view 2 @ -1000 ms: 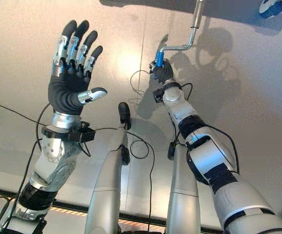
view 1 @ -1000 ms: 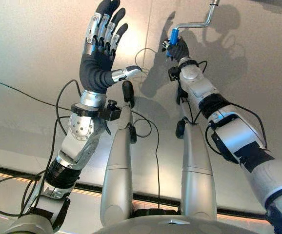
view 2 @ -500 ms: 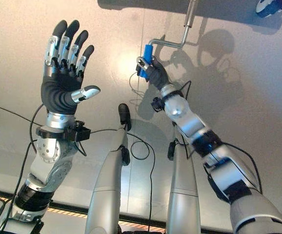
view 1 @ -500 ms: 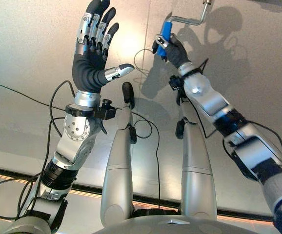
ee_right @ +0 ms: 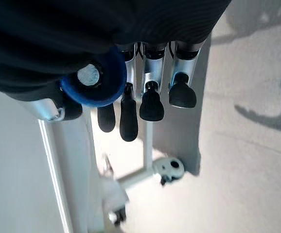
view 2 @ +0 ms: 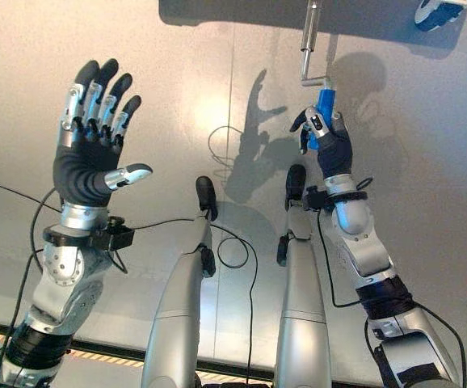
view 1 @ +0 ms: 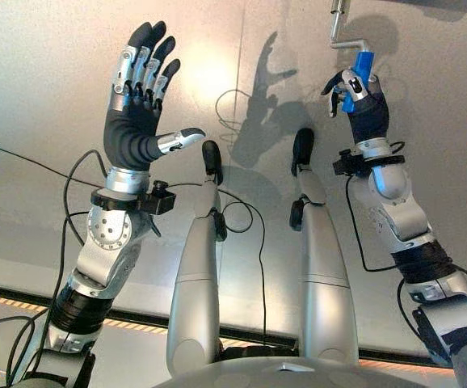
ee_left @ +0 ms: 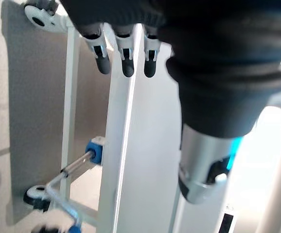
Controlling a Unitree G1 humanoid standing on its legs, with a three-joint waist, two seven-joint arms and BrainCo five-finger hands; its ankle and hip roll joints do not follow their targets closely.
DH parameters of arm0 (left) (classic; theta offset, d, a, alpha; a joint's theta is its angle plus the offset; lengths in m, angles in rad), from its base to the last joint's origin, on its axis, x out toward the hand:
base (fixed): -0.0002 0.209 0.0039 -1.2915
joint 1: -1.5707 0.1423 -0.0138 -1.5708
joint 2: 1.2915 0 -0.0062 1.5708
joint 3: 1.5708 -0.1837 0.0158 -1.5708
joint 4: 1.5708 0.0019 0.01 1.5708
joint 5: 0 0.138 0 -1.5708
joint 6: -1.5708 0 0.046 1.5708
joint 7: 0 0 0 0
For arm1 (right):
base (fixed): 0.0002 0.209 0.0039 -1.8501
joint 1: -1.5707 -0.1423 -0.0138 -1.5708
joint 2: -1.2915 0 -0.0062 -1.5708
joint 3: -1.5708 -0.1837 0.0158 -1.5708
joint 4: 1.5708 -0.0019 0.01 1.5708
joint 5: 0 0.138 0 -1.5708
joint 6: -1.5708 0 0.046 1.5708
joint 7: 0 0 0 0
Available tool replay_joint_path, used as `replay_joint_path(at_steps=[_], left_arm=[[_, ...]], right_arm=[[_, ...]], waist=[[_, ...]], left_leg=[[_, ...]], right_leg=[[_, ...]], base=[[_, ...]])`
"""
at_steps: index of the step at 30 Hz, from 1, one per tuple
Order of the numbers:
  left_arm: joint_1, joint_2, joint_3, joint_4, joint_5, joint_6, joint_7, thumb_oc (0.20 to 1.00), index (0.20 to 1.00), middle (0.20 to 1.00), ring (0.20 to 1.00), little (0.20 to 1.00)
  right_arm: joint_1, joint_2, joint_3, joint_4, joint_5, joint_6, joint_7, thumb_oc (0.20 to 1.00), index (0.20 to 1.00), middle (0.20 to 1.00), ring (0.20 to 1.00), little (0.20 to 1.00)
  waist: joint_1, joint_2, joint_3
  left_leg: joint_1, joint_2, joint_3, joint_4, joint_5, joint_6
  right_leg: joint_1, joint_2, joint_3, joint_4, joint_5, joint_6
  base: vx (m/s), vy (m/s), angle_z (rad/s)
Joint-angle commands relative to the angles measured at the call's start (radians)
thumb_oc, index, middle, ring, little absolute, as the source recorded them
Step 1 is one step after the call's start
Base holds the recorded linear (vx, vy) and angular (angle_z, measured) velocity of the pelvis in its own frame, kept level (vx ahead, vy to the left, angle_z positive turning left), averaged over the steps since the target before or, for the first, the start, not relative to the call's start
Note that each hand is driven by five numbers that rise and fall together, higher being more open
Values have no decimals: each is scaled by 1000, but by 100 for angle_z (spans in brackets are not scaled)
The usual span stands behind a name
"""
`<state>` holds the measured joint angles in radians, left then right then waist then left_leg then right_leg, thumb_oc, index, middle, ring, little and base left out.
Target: Raise the hospital bed
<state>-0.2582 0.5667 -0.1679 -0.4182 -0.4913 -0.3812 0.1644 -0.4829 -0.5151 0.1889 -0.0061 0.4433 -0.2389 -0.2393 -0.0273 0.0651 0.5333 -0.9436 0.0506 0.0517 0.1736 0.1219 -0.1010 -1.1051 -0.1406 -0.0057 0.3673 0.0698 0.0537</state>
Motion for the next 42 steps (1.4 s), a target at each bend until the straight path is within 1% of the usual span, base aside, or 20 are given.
replay_joint_path(at_steps=[1, 2, 5, 6, 7, 8, 9, 10, 11, 14, 15, 16, 19, 22, 25, 29, 31, 35, 37, 42], left_arm=[[39, -13, 47, -132, -10, -72, -33, 1000, 1000, 1000, 1000, 1000], [44, -17, 58, -134, -16, -77, -36, 1000, 1000, 1000, 1000, 1000], [45, -21, 59, -136, -22, -80, -40, 1000, 1000, 1000, 1000, 1000], [40, -26, 61, -134, -25, -85, -43, 1000, 1000, 1000, 1000, 1000], [40, -26, 61, -134, -25, -86, -43, 1000, 1000, 1000, 1000, 1000], [34, -29, 65, -135, -23, -87, -43, 1000, 1000, 1000, 1000, 1000], [37, -25, 62, -138, -23, -90, -46, 1000, 1000, 1000, 1000, 1000], [32, -25, 64, -138, -23, -90, -46, 1000, 1000, 1000, 1000, 1000], [38, -23, 61, -138, -26, -90, -46, 1000, 1000, 1000, 1000, 1000], [41, -15, 44, -138, -31, -89, -45, 1000, 1000, 1000, 1000, 1000], [34, -2, 21, -139, -35, -83, -47, 1000, 1000, 1000, 1000, 1000], [33, -3, 20, -138, -35, -84, -46, 1000, 1000, 1000, 1000, 1000], [16, 18, -18, -136, -43, -77, -45, 1000, 1000, 1000, 1000, 1000], [-6, 28, -48, -125, -43, -68, -44, 1000, 1000, 1000, 1000, 1000], [-36, 33, -80, -118, -42, -62, -37, 1000, 1000, 1000, 1000, 1000], [-72, 28, -106, -104, -46, -51, -31, 1000, 1000, 1000, 1000, 1000], [-84, 17, -111, -100, -45, -47, -29, 1000, 1000, 1000, 1000, 1000], [-113, -8, -122, -87, -45, -34, -31, 1000, 1000, 1000, 1000, 1000], [-124, -33, -122, -79, -42, -23, -27, 1000, 1000, 1000, 1000, 1000], [-143, -69, -112, -65, -35, 0, -6, 1000, 1000, 1000, 1000, 1000]], right_arm=[[-35, 9, -181, -162, -8, -229, -86, 200, 200, 200, 200, 200], [-22, 21, -218, -135, -9, -240, -109, 200, 200, 200, 200, 200], [-14, 17, -234, -113, -26, -241, -130, 200, 200, 200, 200, 200], [-1, 9, -266, -69, -56, -238, -172, 200, 200, 200, 200, 200], [-1, 8, -266, -69, -56, -238, -173, 200, 200, 200, 200, 200], [3, 2, -297, -17, -83, -233, -218, 200, 200, 200, 200, 200], [-2, -18, -318, 88, -108, -215, -275, 200, 200, 200, 200, 200], [-10, -20, -317, 92, -109, -217, -278, 200, 200, 200, 200, 200], [-6, -28, -322, 137, -126, -201, -299, 200, 200, 200, 200, 200], [-34, -63, -322, 322, -126, -163, -347, 200, 200, 200, 200, 200], [-77, -96, -301, 497, -78, -130, -350, 200, 200, 200, 200, 200], [-84, -101, -297, 510, -72, -136, -346, 200, 200, 200, 200, 200], [-172, -161, -216, 746, -14, -80, -293, 200, 200, 200, 200, 200], [-263, -196, -112, 953, 25, -29, -205, 200, 200, 200, 200, 200], [-365, -196, -42, 1145, 63, 21, -141, 200, 200, 200, 200, 200], [-469, -190, 66, 1286, 5, 97, -79, 200, 200, 200, 200, 200], [-504, -176, 96, 1332, -19, 125, -58, 200, 200, 200, 200, 200], [-586, -114, 192, 1395, -153, 193, -17, 200, 200, 200, 200, 200], [-624, -52, 228, 1393, -206, 213, -3, 200, 200, 200, 200, 200], [-665, 131, 268, 1333, -204, 217, 5, 200, 200, 200, 200, 200]], waist=[[-57, 12, -13], [-58, 12, -13], [-57, 12, -13], [-60, 11, -13], [-60, 12, -13], [-61, 13, -13], [-58, 17, -13], [-58, 17, -13], [-57, 17, -13], [-49, 20, -13], [-43, 22, -13], [-43, 23, -13], [-29, 26, -13], [-19, 33, -13], [-5, 45, -13], [15, 60, -13], [25, 71, -13], [45, 88, -13], [54, 94, -13], [55, 88, -13]], left_leg=[[79, -13, -4, 56, -99, 30], [85, -13, -3, 53, -99, 29], [92, -13, -3, 48, -99, 29], [94, -13, -5, 46, -99, 28], [94, -13, -5, 46, -99, 28], [87, -14, -6, 42, -89, 28], [98, -14, -8, 41, -99, 28], [88, -15, -7, 39, -89, 28], [96, -14, -8, 40, -98, 28], [94, -13, -11, 36, -97, 29], [90, -12, -12, 36, -94, 27], [90, -12, -12, 36, -96, 27], [87, -11, -13, 34, -93, 24], [82, -8, -15, 30, -89, 21], [68, -10, -20, 40, -90, 21], [49, -14, -26, 59, -93, 24], [37, -18, -30, 70, -97, 26], [15, -23, -36, 88, -100, 31], [5, -24, -36, 96, -102, 34], [-15, -26, -34, 112, -106, 38]], right_leg=[[130, 38, 9, -66, -25, 93], [136, 39, 10, -68, -27, 93], [140, 40, 11, -70, -28, 93], [142, 39, 10, -70, -30, 93], [142, 40, 10, -70, -30, 93], [135, 40, 11, -72, -22, 91], [143, 42, 10, -69, -33, 91], [134, 42, 11, -73, -22, 90], [141, 43, 10, -69, -33, 91], [136, 44, 11, -68, -34, 89], [133, 45, 12, -68, -31, 88], [133, 45, 12, -68, -33, 88], [131, 45, 8, -67, -32, 86], [123, 45, 3, -63, -33, 84], [114, 42, -2, -58, -34, 83], [102, 39, -7, -44, -39, 79], [92, 36, -11, -32, -44, 79], [76, 32, -13, -19, -46, 76], [68, 29, -13, -13, -47, 74], [54, 32, -12, -8, -44, 70]], base=[[3, -31, 0], [0, 0, 0], [0, 0, 0], [0, 0, 0], [0, 0, 0], [0, 0, 0], [0, 0, 0], [0, 0, 0], [0, 0, 0], [0, 0, 0], [0, 0, 0], [0, 0, 0], [0, 0, 0], [0, 0, 0], [-2, 0, 1], [0, 0, 0], [0, 0, 0], [0, 0, 0], [0, 13, 2], [0, 0, 0]])
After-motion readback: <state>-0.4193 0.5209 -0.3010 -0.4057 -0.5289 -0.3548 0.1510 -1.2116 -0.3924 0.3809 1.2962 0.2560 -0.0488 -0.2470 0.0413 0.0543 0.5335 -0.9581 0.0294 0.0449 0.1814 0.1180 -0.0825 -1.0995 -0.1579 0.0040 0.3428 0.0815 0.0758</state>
